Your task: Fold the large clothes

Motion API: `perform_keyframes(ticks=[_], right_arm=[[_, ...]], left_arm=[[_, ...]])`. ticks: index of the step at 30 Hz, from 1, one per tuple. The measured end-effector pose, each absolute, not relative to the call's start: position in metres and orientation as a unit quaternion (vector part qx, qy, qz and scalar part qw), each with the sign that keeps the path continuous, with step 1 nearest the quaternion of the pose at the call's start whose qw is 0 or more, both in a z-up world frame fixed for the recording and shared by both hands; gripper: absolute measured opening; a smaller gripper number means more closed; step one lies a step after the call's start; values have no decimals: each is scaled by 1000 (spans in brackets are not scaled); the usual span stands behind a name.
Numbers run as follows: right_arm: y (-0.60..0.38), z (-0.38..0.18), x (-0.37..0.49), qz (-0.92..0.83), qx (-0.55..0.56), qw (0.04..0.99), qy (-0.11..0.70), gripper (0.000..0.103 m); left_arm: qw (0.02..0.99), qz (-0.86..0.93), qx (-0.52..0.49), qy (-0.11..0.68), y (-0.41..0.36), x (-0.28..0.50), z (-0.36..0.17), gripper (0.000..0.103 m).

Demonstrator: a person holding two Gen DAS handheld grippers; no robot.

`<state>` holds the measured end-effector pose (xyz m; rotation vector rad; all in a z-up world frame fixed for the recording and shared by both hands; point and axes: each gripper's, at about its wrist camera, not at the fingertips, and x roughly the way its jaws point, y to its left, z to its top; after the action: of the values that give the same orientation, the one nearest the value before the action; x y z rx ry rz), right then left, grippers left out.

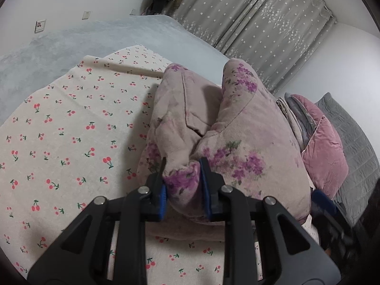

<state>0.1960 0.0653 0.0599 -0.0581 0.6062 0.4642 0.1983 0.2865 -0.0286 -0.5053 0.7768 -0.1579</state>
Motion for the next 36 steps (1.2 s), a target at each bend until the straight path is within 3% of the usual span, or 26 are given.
perform_keyframes(ticks=[7,15,20,24,26,30,36], right_arm=[[45,66,245,207,25,922,325,69],[88,19,253,162,-97,919,347,69],[89,20,250,160,-105,917,351,69],[85,22,250,168,-109,914,353,69],[88,18,251,169,-108,915,350,69],[90,15,247,167,-113,916,348,70],[82,30,245,191,-103,912,349,71]], left_arm=[[892,-62,-221,388,280,197,-32,26],[887,-40,-203,412,277,200,-42,28],[892,-29,-213,398,282,192,-30,40],[918,-29,-210,335,283,180,9,44],[922,-45,-209,323,277,184,20,51],[921,-48,-185,340,258,212,22,51],[899,-33,-186,395,248,250,-23,52]])
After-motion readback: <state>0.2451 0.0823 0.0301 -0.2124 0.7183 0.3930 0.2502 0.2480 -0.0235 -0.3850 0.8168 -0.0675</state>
